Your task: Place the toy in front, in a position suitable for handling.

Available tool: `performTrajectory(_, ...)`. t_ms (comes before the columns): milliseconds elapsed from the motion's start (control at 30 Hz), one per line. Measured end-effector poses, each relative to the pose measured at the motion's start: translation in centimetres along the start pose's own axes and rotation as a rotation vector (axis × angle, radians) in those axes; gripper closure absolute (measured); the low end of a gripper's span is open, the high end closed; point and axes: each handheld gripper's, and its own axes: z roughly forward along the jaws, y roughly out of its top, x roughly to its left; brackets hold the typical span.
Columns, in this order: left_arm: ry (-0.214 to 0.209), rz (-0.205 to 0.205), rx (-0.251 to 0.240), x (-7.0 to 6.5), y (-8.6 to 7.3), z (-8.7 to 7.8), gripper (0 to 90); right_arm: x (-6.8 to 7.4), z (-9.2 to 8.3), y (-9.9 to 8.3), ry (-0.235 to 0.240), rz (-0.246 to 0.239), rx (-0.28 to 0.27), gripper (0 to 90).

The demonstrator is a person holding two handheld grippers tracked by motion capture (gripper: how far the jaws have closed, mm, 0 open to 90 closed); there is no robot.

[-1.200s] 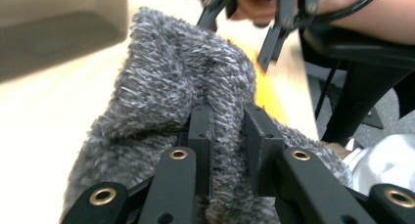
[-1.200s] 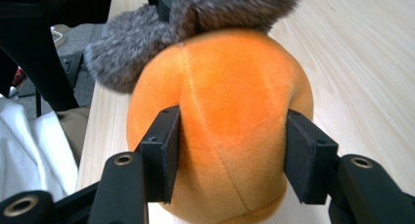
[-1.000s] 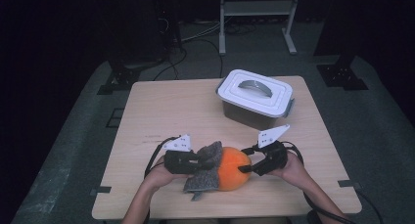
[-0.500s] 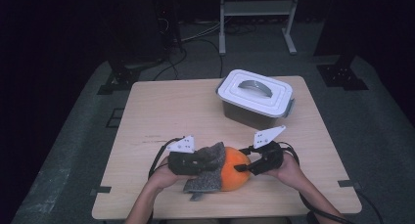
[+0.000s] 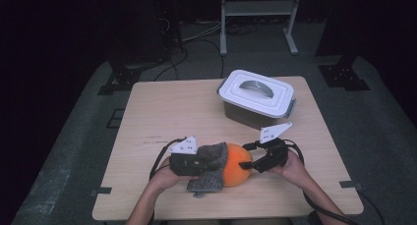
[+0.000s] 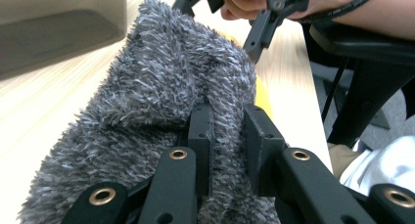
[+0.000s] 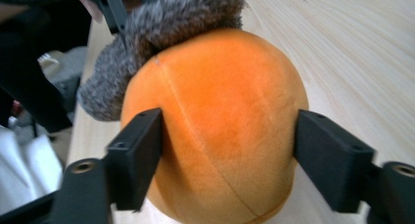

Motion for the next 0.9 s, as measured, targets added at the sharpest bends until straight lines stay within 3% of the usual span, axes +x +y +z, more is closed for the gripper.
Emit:
performTrajectory(100, -0.034, 0.013, 0.000, -0.5, 0.2, 0.6, 75.6, 0.3, -0.1, 0.3, 0.018, 0.017, -0.022, 19.9)
performTrajectory(167, -0.034, 0.017, 0.002, -0.6, 0.3, 0.8, 75.5, 0.5, 0.4, 0.6, 0.015, 0.011, -0.014, 19.9)
performTrajectory(333, -0.019, 0.005, -0.010, -0.2, 0.2, 0.5, 75.5, 0.8, 0.9, 0.5, -0.021, -0.015, 0.013, 32.3)
performTrajectory(367, -0.011, 0.004, -0.012, 0.0, 0.1, 0.3, 75.5, 0.9, 0.8, 0.5, -0.032, -0.044, 0.029, 37.0)
performTrajectory(467, 0.002, 0.002, -0.011, 0.1, 0.0, 0.1, 75.5, 0.9, 0.7, 0.3, -0.030, -0.050, 0.035, 38.7)
performTrajectory(700, 0.037, -0.053, -0.011, 1.1, -1.9, -0.8, 75.3, 0.4, -0.1, -0.7, -0.022, -0.034, 0.040, 39.5)
performTrajectory(900, 0.018, -0.031, -0.032, 0.6, -1.1, -0.4, 75.4, 0.5, 0.1, -0.6, -0.027, -0.034, 0.036, 39.4)
